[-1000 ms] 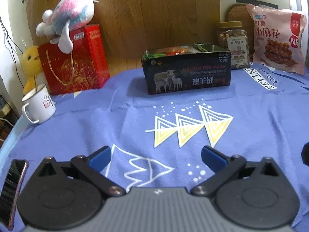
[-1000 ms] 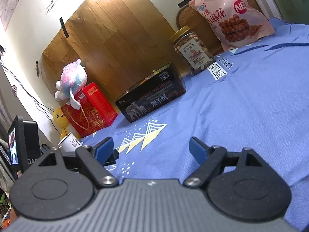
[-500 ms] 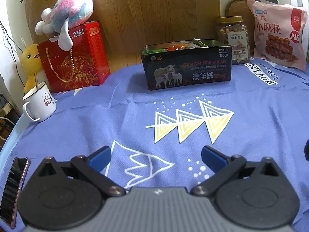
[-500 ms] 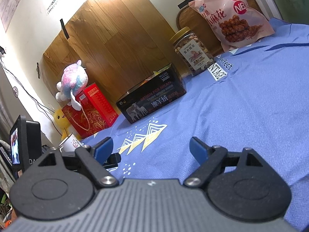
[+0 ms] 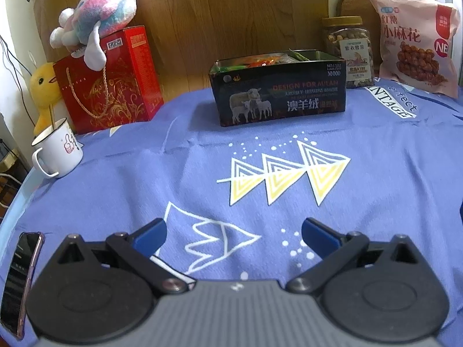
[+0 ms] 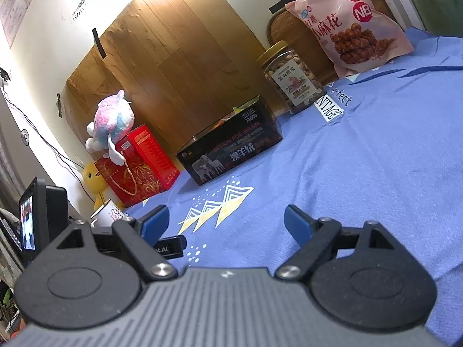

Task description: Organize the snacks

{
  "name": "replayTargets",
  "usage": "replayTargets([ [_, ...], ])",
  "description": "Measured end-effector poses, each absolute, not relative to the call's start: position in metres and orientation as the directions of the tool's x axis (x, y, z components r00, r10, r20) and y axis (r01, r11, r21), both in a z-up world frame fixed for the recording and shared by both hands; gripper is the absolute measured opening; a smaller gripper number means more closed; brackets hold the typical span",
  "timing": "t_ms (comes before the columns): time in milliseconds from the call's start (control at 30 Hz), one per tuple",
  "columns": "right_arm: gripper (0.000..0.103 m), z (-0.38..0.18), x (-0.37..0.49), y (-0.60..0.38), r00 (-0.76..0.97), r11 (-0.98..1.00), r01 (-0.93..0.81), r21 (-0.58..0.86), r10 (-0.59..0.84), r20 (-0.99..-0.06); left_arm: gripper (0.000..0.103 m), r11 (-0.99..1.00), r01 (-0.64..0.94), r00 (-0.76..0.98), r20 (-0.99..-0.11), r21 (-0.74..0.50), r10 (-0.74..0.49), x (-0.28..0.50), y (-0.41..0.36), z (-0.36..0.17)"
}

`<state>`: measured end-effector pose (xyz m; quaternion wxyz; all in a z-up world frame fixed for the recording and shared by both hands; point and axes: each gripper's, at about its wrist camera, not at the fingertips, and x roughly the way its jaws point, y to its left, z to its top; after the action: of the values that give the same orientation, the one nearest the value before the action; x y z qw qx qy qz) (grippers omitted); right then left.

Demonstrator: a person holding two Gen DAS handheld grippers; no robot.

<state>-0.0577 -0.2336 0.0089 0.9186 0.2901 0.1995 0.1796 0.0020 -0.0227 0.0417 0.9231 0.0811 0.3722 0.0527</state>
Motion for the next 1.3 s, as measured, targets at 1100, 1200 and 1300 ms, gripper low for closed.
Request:
replayTargets([
  [1100, 0.089, 0.01, -0.058, -0.234, 0.857, 0.765, -0.219, 0.606, 0.447, -0.255, 0.103, 0.992, -0.009, 0.749, -0.657, 0.123, 0.089, -0.007, -0.02, 0.053],
  [1200, 0.089, 0.009, -0.059, -0.234, 0.857, 0.765, -0.219, 0.606, 0.447, -0.254, 0.103, 0.992, -0.013, 0.738, -0.668, 0.123, 0.093, -0.007, -0.02, 0.051],
  [1300, 0.089, 0.01, -0.059, -0.234, 0.857, 0.765, -0.22, 0.606, 0.448, -0.254, 0.103, 0.992, -0.011, 0.713, -0.695, 0.125, 0.096, -0.007, -0.021, 0.048],
])
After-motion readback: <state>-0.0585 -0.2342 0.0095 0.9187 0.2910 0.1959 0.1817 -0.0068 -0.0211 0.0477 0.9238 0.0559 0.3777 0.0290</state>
